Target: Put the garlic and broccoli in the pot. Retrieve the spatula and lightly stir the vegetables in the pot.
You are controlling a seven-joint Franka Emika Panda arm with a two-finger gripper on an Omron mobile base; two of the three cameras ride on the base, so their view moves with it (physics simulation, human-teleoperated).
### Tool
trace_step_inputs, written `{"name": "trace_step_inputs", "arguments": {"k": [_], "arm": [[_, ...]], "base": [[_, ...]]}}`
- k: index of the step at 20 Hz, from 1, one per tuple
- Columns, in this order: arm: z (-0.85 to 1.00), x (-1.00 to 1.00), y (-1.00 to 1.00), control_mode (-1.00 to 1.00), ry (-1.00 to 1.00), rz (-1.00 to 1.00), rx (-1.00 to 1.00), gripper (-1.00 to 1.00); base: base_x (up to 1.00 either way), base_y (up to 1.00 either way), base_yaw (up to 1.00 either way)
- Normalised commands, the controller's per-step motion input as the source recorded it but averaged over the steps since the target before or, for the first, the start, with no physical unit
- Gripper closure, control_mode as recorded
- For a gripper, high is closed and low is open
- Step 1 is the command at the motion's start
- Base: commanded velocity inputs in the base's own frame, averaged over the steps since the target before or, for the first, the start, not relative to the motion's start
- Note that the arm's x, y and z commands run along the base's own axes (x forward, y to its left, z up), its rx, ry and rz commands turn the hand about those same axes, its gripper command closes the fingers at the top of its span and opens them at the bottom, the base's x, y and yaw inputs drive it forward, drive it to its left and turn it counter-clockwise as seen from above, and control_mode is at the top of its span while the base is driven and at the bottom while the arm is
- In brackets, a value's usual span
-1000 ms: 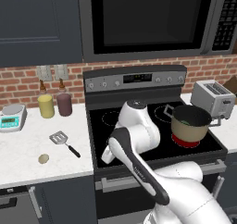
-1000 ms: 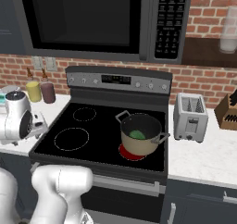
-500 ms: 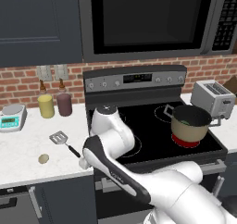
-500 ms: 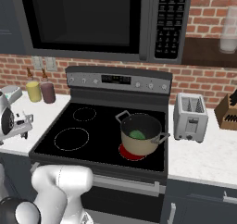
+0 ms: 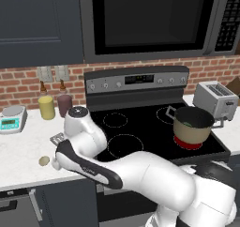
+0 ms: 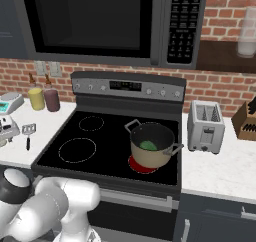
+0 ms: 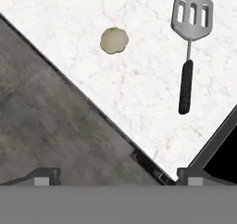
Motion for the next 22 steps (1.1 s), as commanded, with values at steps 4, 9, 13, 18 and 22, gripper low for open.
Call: {"name": "trace_step_inputs", "arguments": {"k": [4, 9, 13, 18, 22], "arm": [[-0.1, 0.42, 0.55, -1.0, 0.0, -0.03, 0.0, -1.0], [-0.21, 0.31, 0.41, -1.0, 0.0, -0.04, 0.0, -1.0], [-0.27, 0.2, 0.25, -1.0, 0.0, -0.02, 0.0, -1.0], [-0.23, 0.24, 0.1, -1.0, 0.0, -0.02, 0.0, -1.0], [-0.25, 0.21, 0.11, -1.0, 0.0, -0.01, 0.0, -1.0]], "base": [[0.0, 0.0, 0.0], [0.0, 0.0, 0.0], [0.0, 0.0, 0.0], [0.0, 0.0, 0.0], [0.0, 0.0, 0.0]]}}
